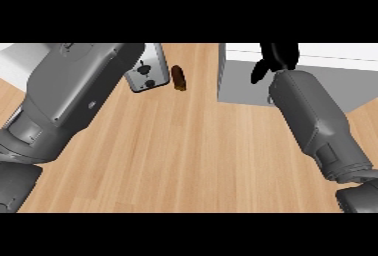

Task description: Pick up the can, place it into the drawer and close the drawer

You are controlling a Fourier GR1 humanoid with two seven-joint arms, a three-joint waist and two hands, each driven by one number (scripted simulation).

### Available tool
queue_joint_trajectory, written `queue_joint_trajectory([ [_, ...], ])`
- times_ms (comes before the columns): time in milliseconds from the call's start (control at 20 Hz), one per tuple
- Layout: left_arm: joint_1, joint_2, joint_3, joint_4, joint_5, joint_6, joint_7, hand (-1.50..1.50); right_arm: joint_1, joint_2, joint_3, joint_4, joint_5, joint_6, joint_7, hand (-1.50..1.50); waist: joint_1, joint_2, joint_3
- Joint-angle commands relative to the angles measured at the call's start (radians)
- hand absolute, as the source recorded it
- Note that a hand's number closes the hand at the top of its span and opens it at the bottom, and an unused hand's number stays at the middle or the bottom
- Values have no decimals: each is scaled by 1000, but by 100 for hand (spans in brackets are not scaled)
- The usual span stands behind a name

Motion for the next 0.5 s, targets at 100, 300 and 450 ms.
queue_joint_trajectory([
  [100,75,49,-8,-99,4,-36,32,-150,-105,-12,-85,13,-81,-6,-45,-150,28,-10,-4],
  [300,101,70,-1,-150,8,-30,50,-150,-109,31,-139,-17,-153,-20,-124,-150,22,-11,-4],
  [450,133,115,-9,-213,4,-43,86,-150,-127,40,-151,5,-157,-15,-119,-150,30,-11,-5],
])
